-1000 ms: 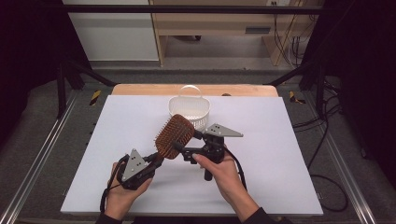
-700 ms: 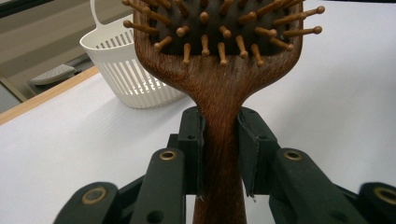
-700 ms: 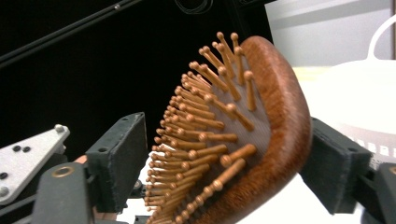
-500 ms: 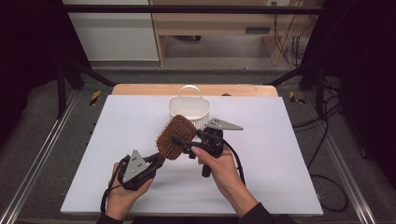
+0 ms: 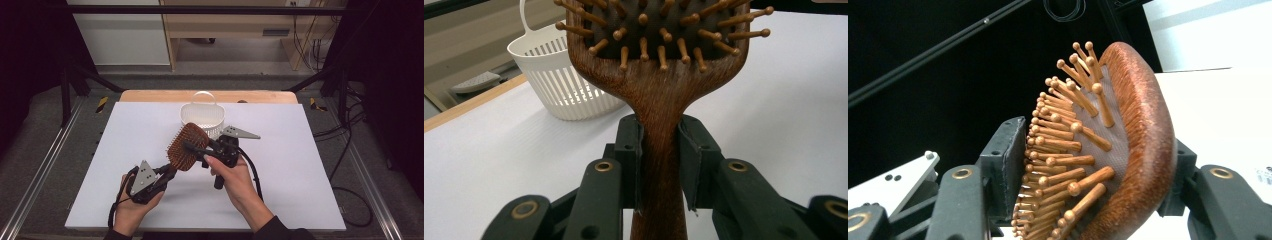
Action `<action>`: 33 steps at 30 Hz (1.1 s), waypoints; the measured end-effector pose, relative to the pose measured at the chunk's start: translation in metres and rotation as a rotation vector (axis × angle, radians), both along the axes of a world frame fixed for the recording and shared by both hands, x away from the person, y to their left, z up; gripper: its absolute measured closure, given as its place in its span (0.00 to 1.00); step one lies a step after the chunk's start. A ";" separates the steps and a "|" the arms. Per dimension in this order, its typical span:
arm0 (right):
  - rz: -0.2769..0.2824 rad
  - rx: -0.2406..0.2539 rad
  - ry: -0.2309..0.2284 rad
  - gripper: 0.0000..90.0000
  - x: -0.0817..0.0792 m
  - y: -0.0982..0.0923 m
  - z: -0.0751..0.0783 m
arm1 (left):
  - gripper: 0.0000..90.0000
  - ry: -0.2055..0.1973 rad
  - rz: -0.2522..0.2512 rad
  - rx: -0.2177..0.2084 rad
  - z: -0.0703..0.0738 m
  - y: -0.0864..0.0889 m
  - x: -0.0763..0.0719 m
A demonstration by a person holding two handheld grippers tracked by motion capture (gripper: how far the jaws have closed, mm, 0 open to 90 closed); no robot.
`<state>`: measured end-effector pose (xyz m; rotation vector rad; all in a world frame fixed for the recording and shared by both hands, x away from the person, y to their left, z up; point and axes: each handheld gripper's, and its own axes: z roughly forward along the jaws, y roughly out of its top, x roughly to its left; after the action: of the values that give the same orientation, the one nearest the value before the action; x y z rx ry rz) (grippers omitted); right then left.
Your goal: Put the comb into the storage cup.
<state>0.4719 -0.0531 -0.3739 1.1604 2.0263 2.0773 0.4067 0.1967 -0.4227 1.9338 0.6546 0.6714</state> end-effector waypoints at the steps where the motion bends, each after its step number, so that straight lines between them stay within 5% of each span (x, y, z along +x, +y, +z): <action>1: -0.002 0.000 -0.002 0.48 0.000 0.000 0.000 | 0.80 0.001 0.000 -0.001 0.000 0.000 0.000; 18: -0.003 0.031 0.001 0.58 -0.004 0.001 0.004 | 0.80 0.008 -0.006 -0.027 -0.002 0.001 0.002; 33: -0.037 0.007 -0.022 0.59 -0.004 0.000 0.014 | 0.73 0.027 0.012 -0.072 -0.006 0.003 0.005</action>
<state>0.4684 -0.0535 -0.3597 1.1619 1.9747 2.0730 0.4114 0.1999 -0.4282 1.8763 0.6985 0.6225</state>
